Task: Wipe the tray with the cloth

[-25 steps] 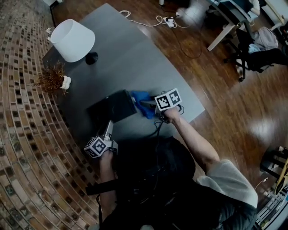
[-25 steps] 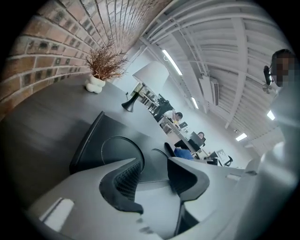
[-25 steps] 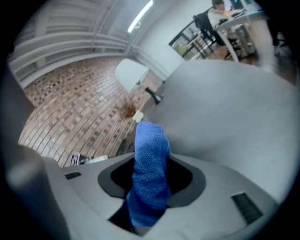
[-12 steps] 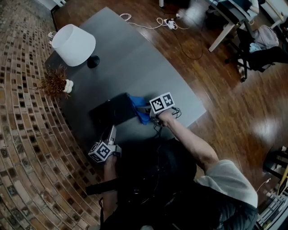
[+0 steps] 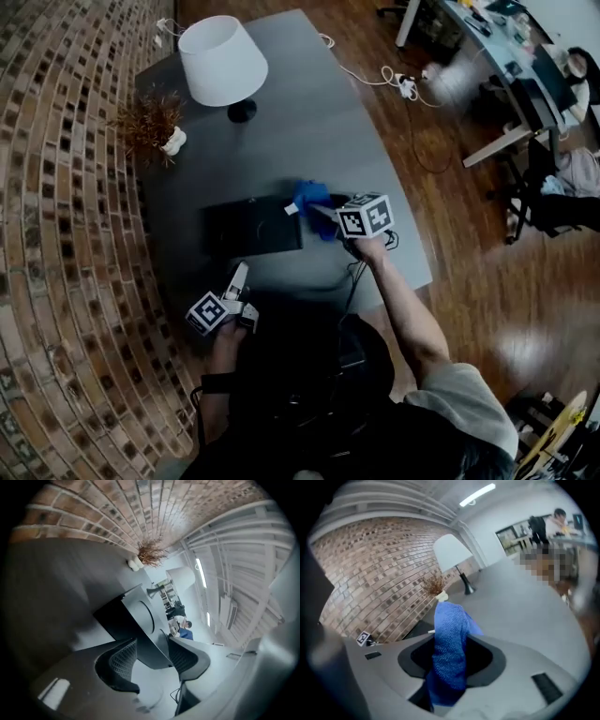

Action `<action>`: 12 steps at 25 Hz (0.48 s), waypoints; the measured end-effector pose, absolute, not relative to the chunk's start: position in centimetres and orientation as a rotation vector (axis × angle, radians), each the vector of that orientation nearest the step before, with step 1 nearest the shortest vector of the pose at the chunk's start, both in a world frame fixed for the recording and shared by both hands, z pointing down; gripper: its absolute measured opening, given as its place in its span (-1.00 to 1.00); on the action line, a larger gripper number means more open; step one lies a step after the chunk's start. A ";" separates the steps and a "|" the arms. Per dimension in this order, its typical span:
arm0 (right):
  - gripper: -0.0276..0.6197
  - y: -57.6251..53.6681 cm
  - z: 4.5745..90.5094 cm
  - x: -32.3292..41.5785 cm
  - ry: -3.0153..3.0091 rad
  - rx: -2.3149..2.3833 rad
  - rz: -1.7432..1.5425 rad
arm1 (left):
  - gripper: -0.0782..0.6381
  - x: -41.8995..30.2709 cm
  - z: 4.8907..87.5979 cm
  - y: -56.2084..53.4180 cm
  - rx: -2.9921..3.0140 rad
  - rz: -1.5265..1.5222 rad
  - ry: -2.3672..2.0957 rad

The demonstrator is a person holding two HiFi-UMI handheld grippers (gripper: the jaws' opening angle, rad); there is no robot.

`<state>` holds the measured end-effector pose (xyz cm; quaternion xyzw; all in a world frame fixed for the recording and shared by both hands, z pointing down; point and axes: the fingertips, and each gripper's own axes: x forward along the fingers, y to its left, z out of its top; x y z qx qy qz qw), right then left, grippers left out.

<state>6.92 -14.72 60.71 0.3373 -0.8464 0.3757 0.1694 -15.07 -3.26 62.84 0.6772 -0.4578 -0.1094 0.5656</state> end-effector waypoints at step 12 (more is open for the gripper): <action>-0.39 -17.7 63.2 -0.1 -2.293 0.372 0.985 | -0.14 -17.3 63.8 -6.8 1.575 -0.290 -1.158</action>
